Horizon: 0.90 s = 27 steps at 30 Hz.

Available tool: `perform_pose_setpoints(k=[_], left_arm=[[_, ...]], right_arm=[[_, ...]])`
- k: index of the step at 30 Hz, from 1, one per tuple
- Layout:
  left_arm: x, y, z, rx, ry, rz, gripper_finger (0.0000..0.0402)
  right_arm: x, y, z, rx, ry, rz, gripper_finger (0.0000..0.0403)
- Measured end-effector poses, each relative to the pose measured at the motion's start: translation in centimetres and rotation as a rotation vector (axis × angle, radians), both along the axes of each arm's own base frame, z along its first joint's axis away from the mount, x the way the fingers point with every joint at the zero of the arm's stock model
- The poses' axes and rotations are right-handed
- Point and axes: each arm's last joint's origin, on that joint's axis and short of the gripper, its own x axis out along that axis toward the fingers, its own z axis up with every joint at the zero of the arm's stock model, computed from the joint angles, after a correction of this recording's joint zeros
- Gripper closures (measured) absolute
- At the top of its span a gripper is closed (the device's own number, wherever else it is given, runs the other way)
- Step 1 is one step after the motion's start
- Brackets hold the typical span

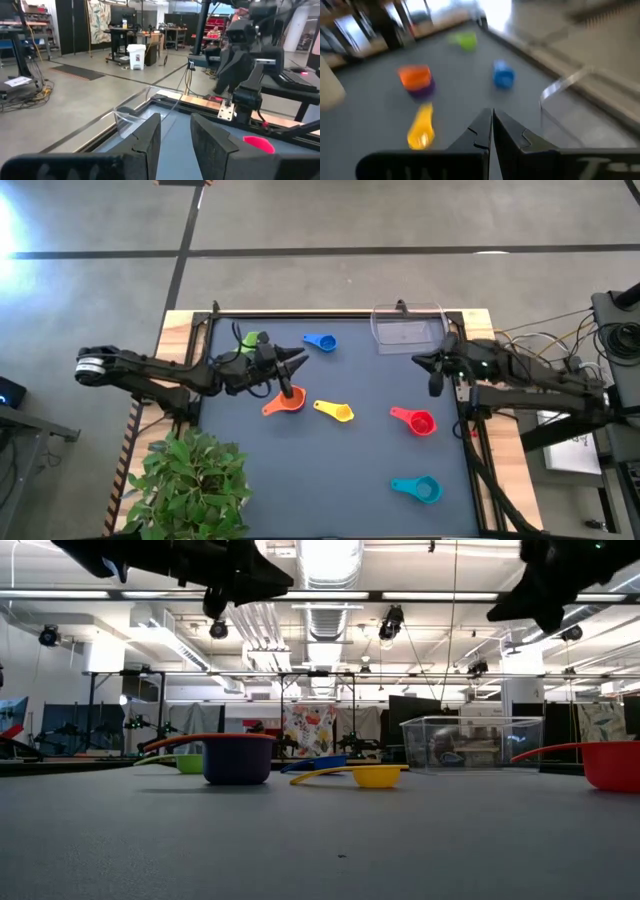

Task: Nest measuring cups in basket
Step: Stack the red measuring cup on top of the orange measuring cup

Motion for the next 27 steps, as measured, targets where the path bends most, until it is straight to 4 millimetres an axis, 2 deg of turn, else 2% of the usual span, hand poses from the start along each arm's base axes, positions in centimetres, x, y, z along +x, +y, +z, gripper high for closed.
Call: perform_pose_setpoints(k=[4, 7, 14, 18, 22, 27], left_arm=[[-0.7, -0.1, -1.4, -0.025, 0.02, -0.003, 0.0313], [-1.4, -0.1, -2.0, -0.038, -0.048, -0.006, 0.0313], [-3.3, -0.2, -3.6, -0.098, -0.155, -0.019, 0.0313], [-3.6, -0.2, -4.4, -0.109, -0.134, -0.04, 0.0313], [-3.5, -0.3, -4.3, -0.111, -0.138, -0.076, 0.0313], [-3.4, -0.5, -4.4, -0.125, -0.135, -0.108, 0.0313]], right_arm=[[1.6, -0.4, 1.0, 0.049, 0.187, 0.009, 0.0394], [2.8, -0.6, 0.8, 0.075, 0.287, 0.012, 0.0394], [4.1, -0.9, -2.0, 0.157, 0.468, -0.016, 0.0394], [4.4, -0.7, -3.3, 0.244, 0.526, 0.016, 0.0391], [4.3, -0.5, -3.8, 0.333, 0.55, 0.028, 0.0365], [3.3, 0.1, -4.8, 0.383, 0.66, 0.011, 0.0308]])
